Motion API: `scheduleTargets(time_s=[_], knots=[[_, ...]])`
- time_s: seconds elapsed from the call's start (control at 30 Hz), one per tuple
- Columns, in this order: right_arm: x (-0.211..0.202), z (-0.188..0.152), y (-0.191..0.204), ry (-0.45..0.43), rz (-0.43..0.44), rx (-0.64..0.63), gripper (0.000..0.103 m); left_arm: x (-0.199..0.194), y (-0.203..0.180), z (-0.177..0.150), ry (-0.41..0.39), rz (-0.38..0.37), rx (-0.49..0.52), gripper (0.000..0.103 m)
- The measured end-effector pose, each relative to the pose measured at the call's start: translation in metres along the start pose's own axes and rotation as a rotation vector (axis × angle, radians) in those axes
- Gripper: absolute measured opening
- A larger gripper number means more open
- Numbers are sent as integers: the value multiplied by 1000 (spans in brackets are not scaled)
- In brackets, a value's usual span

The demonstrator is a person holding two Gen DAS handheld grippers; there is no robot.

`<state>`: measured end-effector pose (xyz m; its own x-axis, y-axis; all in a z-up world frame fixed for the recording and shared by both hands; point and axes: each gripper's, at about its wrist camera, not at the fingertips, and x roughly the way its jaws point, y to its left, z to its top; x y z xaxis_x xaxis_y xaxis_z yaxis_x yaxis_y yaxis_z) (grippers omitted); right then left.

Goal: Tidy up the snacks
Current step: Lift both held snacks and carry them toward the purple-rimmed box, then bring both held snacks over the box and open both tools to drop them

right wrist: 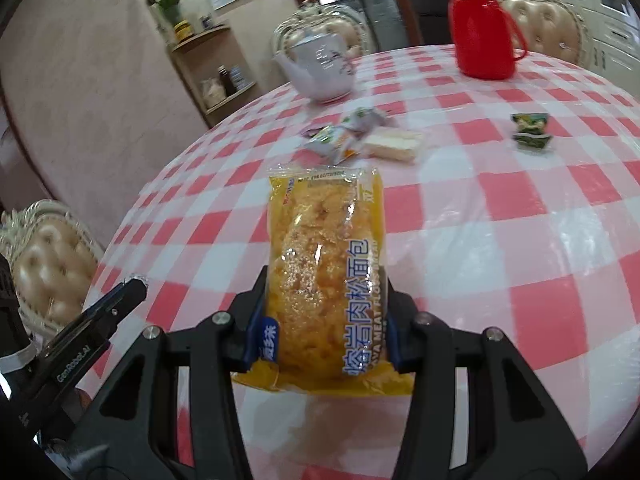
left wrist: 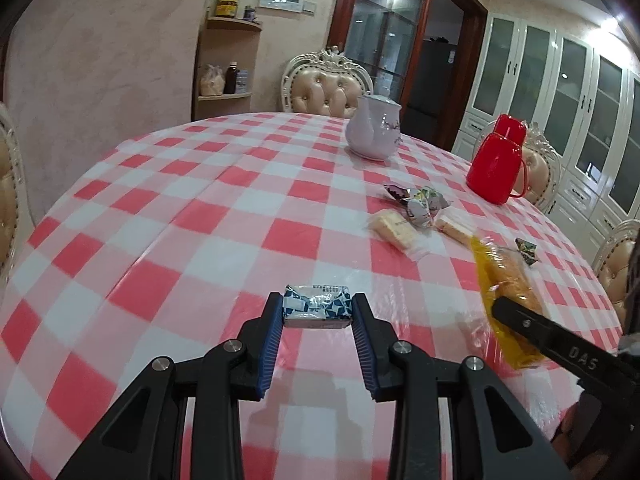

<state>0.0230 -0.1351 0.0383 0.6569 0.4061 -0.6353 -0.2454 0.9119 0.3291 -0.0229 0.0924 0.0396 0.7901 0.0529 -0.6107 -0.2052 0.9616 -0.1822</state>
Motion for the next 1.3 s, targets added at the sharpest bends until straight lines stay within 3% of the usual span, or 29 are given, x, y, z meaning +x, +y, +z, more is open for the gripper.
scheduleTargets(time_s=[0.1, 0.2, 0.53, 1.3], knots=[[3, -5, 7, 24, 66, 17, 51, -13, 9, -4, -8, 5, -15, 36], [4, -11, 26, 17, 54, -56, 51, -29, 19, -10, -21, 22, -17, 36], [4, -43, 88, 73, 211, -170, 51, -62, 71, -27, 8, 90, -78, 36], [14, -119, 237, 242, 507, -434, 51, -150, 198, -51, -42, 328, -197, 36]])
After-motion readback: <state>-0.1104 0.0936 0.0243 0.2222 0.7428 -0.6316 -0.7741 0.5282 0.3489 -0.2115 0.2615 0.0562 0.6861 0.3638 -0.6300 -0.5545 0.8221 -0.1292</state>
